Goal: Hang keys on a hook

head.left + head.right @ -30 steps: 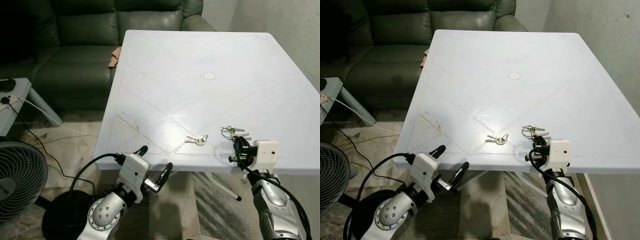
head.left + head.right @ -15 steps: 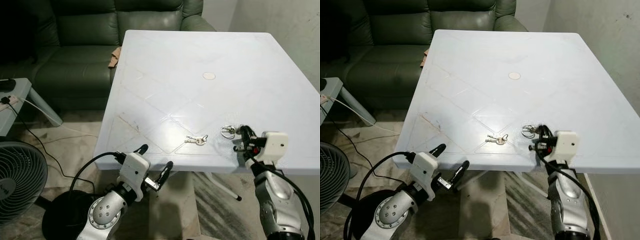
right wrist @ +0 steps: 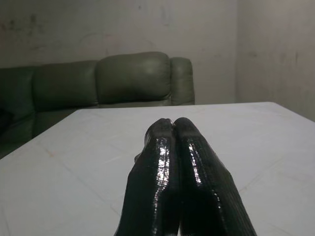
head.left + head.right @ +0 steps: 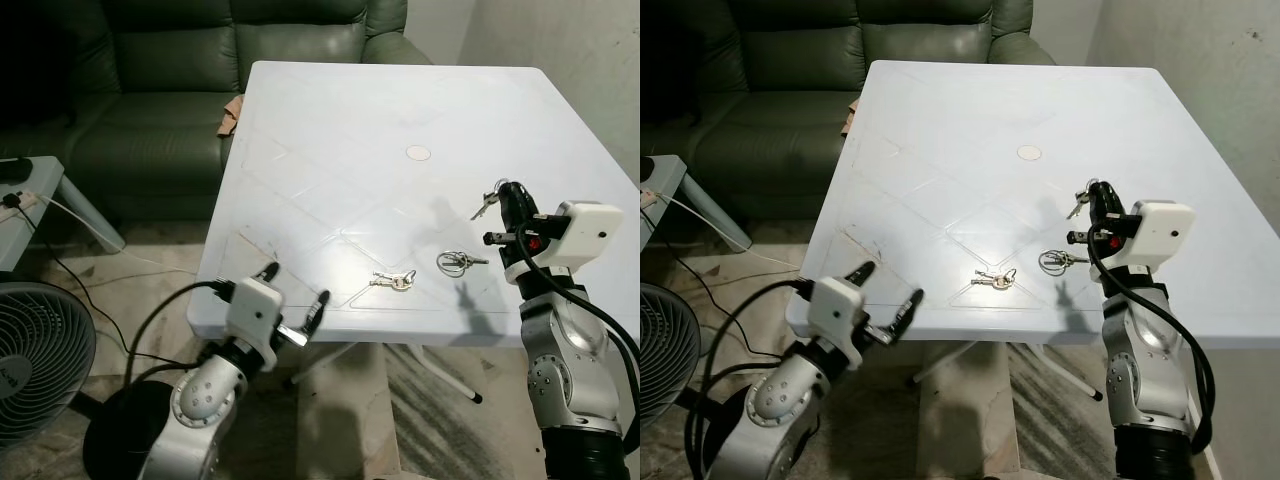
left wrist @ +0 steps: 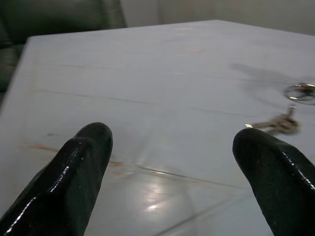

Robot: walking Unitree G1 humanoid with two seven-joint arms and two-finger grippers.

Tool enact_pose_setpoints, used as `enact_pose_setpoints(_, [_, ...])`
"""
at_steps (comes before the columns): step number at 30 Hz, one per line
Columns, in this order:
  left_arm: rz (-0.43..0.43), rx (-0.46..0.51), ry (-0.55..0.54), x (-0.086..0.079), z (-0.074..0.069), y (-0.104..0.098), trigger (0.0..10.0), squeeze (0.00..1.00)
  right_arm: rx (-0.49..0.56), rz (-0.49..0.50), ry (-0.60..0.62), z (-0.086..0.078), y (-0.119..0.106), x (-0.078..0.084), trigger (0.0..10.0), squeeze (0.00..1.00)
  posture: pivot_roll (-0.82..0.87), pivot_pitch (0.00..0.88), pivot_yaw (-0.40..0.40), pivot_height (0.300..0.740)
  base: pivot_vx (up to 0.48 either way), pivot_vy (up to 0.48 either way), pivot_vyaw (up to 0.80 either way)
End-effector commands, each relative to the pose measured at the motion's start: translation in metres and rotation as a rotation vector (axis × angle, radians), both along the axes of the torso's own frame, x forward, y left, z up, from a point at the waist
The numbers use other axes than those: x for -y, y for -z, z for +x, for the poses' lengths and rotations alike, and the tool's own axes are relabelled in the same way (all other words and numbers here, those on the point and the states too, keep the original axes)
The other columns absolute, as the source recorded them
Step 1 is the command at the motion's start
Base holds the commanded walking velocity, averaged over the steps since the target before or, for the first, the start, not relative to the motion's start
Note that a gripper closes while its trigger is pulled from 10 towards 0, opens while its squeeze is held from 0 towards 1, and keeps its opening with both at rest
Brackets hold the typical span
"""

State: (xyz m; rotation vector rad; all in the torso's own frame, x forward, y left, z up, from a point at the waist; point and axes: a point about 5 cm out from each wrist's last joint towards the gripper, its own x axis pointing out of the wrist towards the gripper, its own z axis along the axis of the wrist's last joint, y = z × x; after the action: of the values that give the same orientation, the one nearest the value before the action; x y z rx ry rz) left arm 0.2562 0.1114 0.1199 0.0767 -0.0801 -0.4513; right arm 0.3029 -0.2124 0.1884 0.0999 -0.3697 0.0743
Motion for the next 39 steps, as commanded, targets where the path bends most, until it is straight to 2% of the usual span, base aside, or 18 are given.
enact_pose_setpoints(1, [-0.003,0.012,-0.054,-0.012,0.006,-0.002,10.0,0.0,0.005,0.001,0.008,-0.005,-0.002,0.002,10.0,0.0,0.02,0.05,-0.005,0.74,0.0,0.0,0.0])
enact_pose_setpoints(9, [-0.025,0.06,-0.187,-0.047,0.021,-0.011,10.0,0.0,-0.01,0.026,0.039,-0.02,0.012,-0.002,10.0,0.0,0.01,0.022,0.008,0.74,0.0,0.0,0.0])
enact_pose_setpoints(10, [-0.038,0.08,-0.216,-0.056,0.025,-0.016,10.0,0.0,-0.009,0.041,0.046,-0.022,0.014,-0.003,10.0,0.0,0.01,0.015,0.009,0.74,0.0,0.0,0.0])
enact_pose_setpoints(13, [-0.054,0.088,-0.248,-0.066,0.029,-0.02,10.0,0.0,-0.009,0.049,0.054,-0.024,0.015,-0.005,10.0,0.0,0.01,0.008,0.013,0.74,0.0,0.0,0.0])
enact_pose_setpoints(15, [-0.097,0.097,-0.281,-0.077,0.033,-0.025,10.0,0.0,-0.015,0.051,0.054,-0.027,0.018,-0.009,10.0,0.0,0.02,0.0,0.016,0.74,0.0,0.0,0.0])
enact_pose_setpoints(20, [-0.158,0.1,-0.341,-0.092,0.038,-0.028,10.0,0.0,-0.042,0.055,0.024,-0.031,0.027,-0.021,10.0,0.0,0.01,0.0,0.021,0.74,0.0,0.0,0.0])
enact_pose_setpoints(24, [-0.168,0.074,-0.377,-0.095,0.04,-0.022,10.0,0.0,-0.092,0.029,0.0,-0.03,0.036,-0.034,10.0,0.0,0.01,0.0,0.021,0.74,0.0,0.0,0.0])
enact_pose_setpoints(28, [-0.162,0.068,-0.382,-0.094,0.042,-0.02,10.0,0.0,-0.122,-0.009,0.017,-0.027,0.041,-0.039,10.0,0.0,0.01,0.0,0.021,0.74,0.0,0.0,0.0])
enact_pose_setpoints(34, [-0.148,0.073,-0.383,-0.09,0.052,-0.024,10.0,0.0,-0.166,-0.022,0.041,-0.019,0.047,-0.04,10.0,0.0,0.01,0.0,0.021,0.74,0.0,0.0,-0.7])
enact_pose_setpoints(39, [-0.153,0.079,-0.408,-0.095,0.055,-0.027,10.0,0.0,-0.173,-0.033,0.047,-0.015,0.048,-0.04,10.0,0.0,0.01,0.0,0.018,0.74,0.0,0.0,-0.76])
